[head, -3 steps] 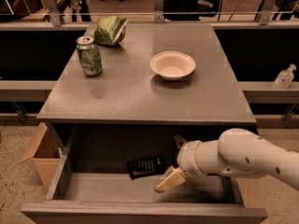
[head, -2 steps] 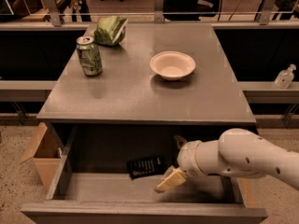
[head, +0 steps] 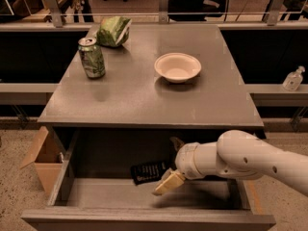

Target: Pick rxbar chocolate from top drawer and place on counter

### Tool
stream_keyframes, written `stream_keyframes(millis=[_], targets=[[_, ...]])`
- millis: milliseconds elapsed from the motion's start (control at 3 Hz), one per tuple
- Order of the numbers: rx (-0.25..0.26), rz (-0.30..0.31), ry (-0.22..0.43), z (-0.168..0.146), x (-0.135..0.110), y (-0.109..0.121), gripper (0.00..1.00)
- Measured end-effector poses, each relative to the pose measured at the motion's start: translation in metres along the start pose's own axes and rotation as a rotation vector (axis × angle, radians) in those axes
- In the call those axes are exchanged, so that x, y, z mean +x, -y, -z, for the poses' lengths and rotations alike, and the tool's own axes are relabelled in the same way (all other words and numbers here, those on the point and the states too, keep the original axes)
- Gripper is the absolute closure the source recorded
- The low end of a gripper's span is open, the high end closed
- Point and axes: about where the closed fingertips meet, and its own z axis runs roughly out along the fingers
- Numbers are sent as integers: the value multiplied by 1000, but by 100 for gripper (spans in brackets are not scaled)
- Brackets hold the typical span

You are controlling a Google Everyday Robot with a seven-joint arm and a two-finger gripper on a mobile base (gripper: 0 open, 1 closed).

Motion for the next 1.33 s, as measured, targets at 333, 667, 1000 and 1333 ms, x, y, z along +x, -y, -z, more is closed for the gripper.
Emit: stream_keyframes(millis=[333, 667, 1000, 1333], targets=[[-38, 36, -15, -18, -5, -3, 0], [-86, 64, -36, -36, -7, -9, 0], [-116, 96, -71, -53, -6, -14, 0], [-127, 125, -110, -64, -9, -18, 0]])
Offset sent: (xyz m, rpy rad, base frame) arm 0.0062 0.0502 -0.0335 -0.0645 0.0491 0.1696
